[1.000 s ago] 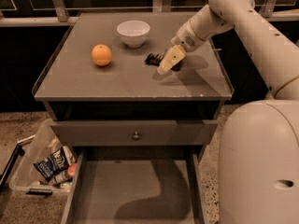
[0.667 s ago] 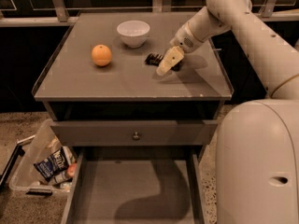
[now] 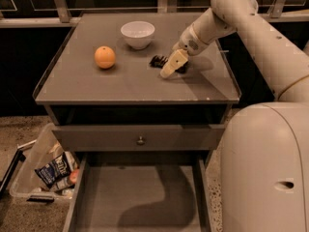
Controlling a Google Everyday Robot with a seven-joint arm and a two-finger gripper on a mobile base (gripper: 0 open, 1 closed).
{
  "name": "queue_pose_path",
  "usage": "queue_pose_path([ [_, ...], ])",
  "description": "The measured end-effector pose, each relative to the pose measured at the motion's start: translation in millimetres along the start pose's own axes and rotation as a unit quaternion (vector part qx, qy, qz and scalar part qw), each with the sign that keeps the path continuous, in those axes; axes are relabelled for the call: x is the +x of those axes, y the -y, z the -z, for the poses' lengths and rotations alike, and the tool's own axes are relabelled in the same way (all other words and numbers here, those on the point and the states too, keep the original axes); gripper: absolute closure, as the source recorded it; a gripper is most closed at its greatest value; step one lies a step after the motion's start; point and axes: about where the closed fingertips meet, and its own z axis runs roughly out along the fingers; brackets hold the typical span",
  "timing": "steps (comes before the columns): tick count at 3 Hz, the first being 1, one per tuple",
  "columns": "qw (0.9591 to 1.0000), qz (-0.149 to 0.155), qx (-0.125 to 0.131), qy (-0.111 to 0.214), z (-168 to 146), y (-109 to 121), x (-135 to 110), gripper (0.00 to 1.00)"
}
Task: Place rxbar chocolate into middle drawer
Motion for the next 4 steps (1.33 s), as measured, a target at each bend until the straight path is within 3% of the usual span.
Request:
queue_pose_path([
  [3, 1.0000, 0.000, 0.000, 0.000, -0.1, 0.0, 0.0, 0.89],
  [4, 1.0000, 0.000, 0.000, 0.000, -0.2, 0.0, 0.0, 1.00],
])
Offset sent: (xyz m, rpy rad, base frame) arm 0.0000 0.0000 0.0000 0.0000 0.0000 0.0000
